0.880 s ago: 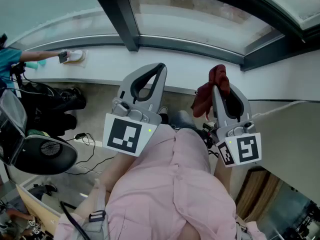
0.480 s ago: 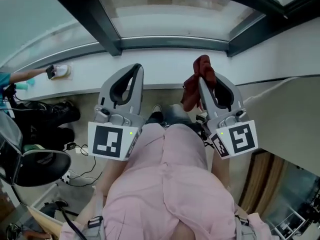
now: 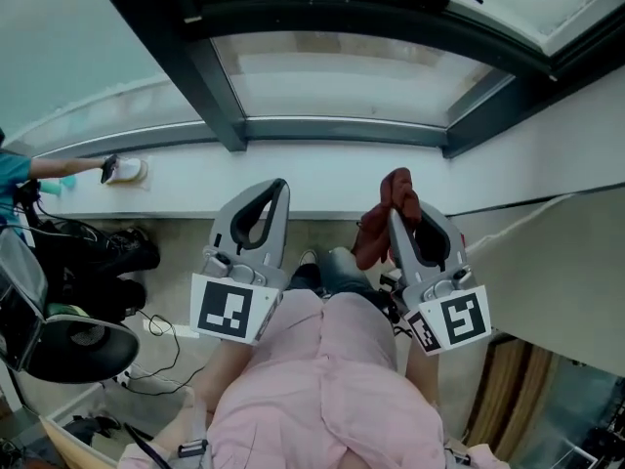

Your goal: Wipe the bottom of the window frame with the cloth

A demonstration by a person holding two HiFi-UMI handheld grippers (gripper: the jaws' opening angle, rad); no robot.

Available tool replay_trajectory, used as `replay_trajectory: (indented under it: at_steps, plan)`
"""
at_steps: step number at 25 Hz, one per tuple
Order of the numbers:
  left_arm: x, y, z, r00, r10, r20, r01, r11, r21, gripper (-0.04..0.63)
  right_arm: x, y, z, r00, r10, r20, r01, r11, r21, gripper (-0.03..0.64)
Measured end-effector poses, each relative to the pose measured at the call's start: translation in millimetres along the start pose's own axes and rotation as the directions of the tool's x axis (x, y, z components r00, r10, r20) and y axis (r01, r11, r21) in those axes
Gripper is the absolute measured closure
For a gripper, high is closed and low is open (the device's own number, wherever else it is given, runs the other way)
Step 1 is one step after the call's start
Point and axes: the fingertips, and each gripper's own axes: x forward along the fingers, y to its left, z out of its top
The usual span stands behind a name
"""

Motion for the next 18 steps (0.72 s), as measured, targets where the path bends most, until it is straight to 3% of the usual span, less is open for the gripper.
replay_trajectory:
  at_steps: [5, 11, 18]
  plan:
    - [18, 12, -16, 0.999, 0.041, 0.029, -0.041, 0.999, 0.032, 0.597, 20, -14, -19, 1.000, 0.026, -0.005, -0.026, 1.000, 0.001, 0.534]
    - [32, 36, -29, 0.994, 0.111, -0.009, -0.111, 0.994, 0.016, 0.597, 59, -30, -11, 0.996, 0.083, -0.009, -0.084, 0.996, -0.018, 0.534]
    - [81, 48, -10, 0.990, 0.138, 0.007, -0.138, 0.989, 0.049, 0.597, 106, -54, 11, 0.983, 0.181, 0.013, -0.180, 0.983, -0.027, 0.535]
